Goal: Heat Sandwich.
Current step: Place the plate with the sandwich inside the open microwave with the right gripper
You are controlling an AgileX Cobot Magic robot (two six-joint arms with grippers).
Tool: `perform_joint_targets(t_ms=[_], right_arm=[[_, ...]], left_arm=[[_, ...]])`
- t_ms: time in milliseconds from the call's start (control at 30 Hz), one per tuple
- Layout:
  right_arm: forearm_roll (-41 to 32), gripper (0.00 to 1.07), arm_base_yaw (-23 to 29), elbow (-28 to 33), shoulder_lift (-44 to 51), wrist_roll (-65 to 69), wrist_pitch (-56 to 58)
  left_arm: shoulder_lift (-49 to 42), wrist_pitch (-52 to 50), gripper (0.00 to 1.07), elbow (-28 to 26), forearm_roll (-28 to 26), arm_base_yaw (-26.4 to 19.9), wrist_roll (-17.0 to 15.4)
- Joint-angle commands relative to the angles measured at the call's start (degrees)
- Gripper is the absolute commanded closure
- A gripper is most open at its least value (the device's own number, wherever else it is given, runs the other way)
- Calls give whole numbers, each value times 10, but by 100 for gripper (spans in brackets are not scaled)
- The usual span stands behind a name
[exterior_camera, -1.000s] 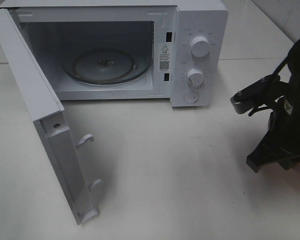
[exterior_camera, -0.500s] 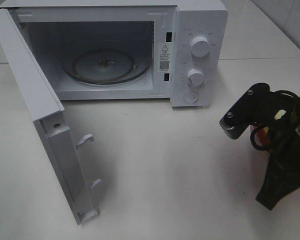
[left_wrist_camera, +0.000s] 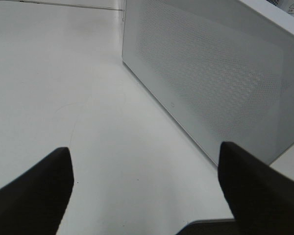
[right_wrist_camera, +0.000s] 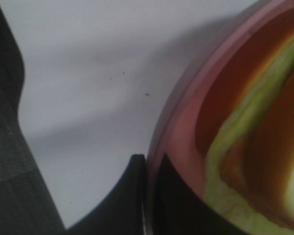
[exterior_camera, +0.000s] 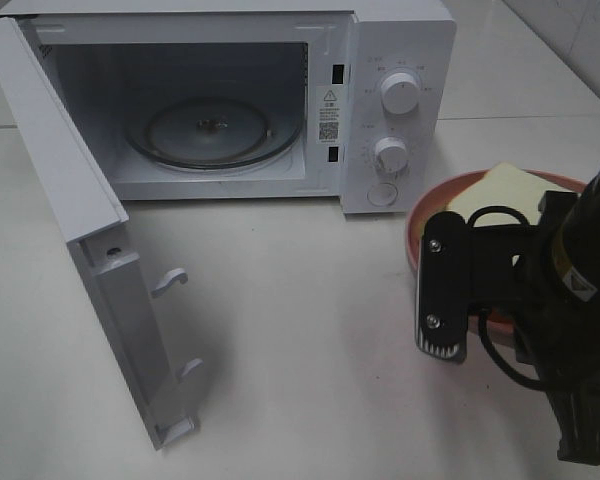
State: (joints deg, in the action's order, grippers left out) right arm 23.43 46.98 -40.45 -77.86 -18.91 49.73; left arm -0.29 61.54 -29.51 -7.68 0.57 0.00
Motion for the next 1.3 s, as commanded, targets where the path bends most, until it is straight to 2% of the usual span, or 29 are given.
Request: perform_joint_targets(t_ms=[33, 200, 533, 1033, 1300], right_arm=[[10, 107, 11, 3, 5, -78, -42], [1, 107, 11, 3, 5, -162, -91], [-40, 107, 11, 3, 5, -464, -133], [-64, 107, 10, -7, -11, -496, -146], [-65, 107, 10, -105, -97, -517, -146]], left_arm=[[-13, -6, 30, 1, -3, 1, 0], [-13, -6, 30, 1, -3, 1, 0], [-13, -6, 30, 1, -3, 1, 0], [-13, -6, 30, 1, -3, 1, 0], [-13, -6, 30, 1, -3, 1, 0]])
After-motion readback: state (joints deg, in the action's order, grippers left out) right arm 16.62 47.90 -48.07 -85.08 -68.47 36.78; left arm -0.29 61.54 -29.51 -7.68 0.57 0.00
